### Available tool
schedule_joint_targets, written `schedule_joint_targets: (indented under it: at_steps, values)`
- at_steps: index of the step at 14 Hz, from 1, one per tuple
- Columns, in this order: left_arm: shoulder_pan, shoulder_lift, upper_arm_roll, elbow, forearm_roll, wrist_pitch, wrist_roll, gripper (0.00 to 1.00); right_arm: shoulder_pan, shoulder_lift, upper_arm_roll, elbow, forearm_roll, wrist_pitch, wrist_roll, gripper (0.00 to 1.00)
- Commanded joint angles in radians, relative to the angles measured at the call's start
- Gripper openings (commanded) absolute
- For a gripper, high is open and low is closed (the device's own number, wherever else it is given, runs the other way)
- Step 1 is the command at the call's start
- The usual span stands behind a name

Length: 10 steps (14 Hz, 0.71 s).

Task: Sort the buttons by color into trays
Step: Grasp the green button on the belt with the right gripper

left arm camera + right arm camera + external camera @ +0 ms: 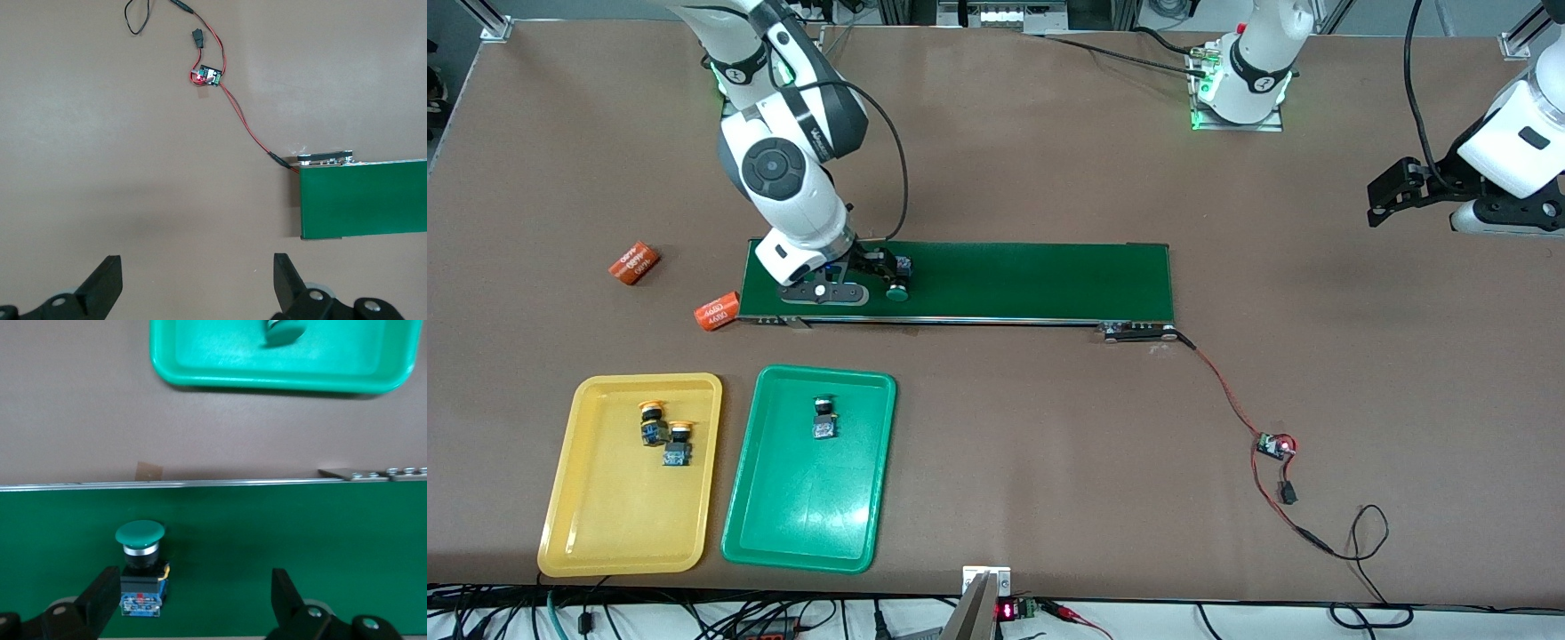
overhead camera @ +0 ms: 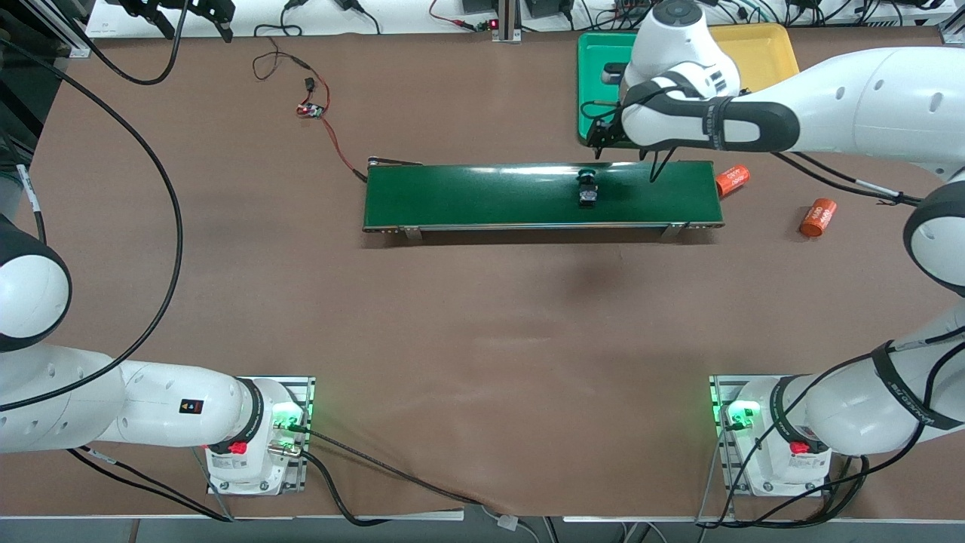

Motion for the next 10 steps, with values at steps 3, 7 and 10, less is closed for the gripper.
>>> schedule_joint_targets:
  at_steps: [3,7,10]
  values:
    - [0.003,0.016,-0.004,0.034,0.019,-0.02,-0.002,1.0,0.022,0.011,-0.006,-0.085,0.011,0.119,0.01,1.0]
    - [0.003,0.016,-0.004,0.034,0.019,-0.02,-0.002,1.0,0.027,0.006,-0.006,-0.116,0.011,0.128,0.01,1.0]
    - [0.003,0.016,-0.004,0.034,0.019,-0.02,-0.002,1.0,0.03,0.009,-0.006,-0.123,0.013,0.127,0.01,1.0]
